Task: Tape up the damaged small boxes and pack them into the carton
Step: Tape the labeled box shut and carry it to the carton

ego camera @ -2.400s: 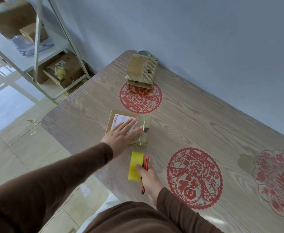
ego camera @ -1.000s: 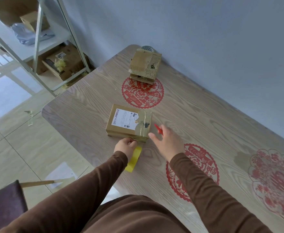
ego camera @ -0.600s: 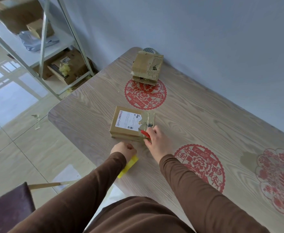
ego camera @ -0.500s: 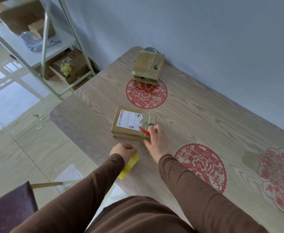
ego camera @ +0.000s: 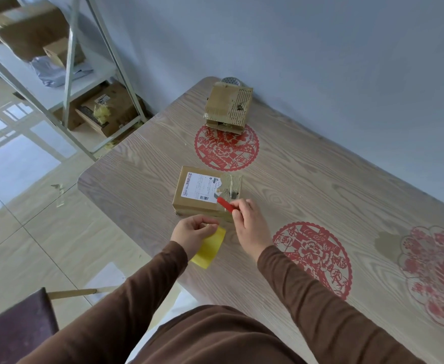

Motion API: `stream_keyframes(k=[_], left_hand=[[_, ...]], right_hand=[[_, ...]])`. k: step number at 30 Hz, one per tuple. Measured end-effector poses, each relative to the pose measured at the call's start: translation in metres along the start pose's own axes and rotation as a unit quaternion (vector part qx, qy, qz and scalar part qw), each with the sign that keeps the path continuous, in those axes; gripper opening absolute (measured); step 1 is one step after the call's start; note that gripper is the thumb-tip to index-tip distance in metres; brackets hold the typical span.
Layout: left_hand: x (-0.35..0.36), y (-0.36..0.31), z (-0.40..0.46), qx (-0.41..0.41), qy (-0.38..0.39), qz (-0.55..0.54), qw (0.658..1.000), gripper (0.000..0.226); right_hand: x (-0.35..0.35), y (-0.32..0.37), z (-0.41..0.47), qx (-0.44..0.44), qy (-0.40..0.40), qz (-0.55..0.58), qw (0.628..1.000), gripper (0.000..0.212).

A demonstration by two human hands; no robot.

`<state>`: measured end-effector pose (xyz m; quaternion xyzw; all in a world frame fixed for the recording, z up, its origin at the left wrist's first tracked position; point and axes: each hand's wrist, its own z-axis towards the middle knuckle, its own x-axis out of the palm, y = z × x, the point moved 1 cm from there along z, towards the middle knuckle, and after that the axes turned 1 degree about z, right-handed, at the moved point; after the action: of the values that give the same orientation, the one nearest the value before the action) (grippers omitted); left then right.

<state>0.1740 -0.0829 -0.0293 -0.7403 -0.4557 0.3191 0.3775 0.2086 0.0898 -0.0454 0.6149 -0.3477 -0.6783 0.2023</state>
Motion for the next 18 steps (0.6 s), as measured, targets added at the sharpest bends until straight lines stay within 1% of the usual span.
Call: stream_keyframes(k=[2,4,5,7,9,11,13,14,16,18], left_hand=[[0.001,-0.004,-0.005,0.013,0.011,0.003,1.0,0.009],[0.005,-0.007,-0.009,0.015,0.019,-0.005,1.0,0.01],[0.007,-0.008,-0.011,0.014,0.023,-0.01,1.0,0.011],[0.012,-0.01,-0.013,0.016,0.03,-0.021,0.999,0.014],[0.016,-0.011,-0.015,0.019,0.037,-0.037,0.998,0.015],[0.017,-0.01,-0.016,0.025,0.05,-0.043,0.997,0.008],[0.017,-0.009,-0.017,0.032,0.058,-0.036,0.997,0.006],[0.017,-0.009,-0.018,0.034,0.056,-0.029,0.997,0.007],[0.018,-0.007,-0.018,0.036,0.037,-0.006,0.999,0.016],[0.016,-0.004,-0.017,0.036,0.033,0.006,0.999,0.015]], right_hand=[[-0.01,0.002,-0.014,0.029,0.013,0.025,0.999,0.013],[-0.02,0.004,-0.024,0.053,-0.005,0.007,0.999,0.015],[-0.025,0.005,-0.028,0.058,-0.006,-0.005,0.998,0.02],[-0.029,0.008,-0.034,0.056,0.029,-0.005,0.998,0.042],[-0.028,0.012,-0.039,0.025,0.069,-0.039,0.997,0.062],[-0.024,0.013,-0.043,0.004,0.078,-0.085,0.993,0.067],[-0.021,0.014,-0.045,0.008,0.055,-0.072,0.996,0.06],[-0.021,0.015,-0.046,0.009,0.032,-0.055,0.998,0.053],[-0.02,0.02,-0.046,0.004,-0.015,-0.038,0.999,0.034],[-0.017,0.026,-0.047,0.018,-0.024,-0.014,0.999,0.02]])
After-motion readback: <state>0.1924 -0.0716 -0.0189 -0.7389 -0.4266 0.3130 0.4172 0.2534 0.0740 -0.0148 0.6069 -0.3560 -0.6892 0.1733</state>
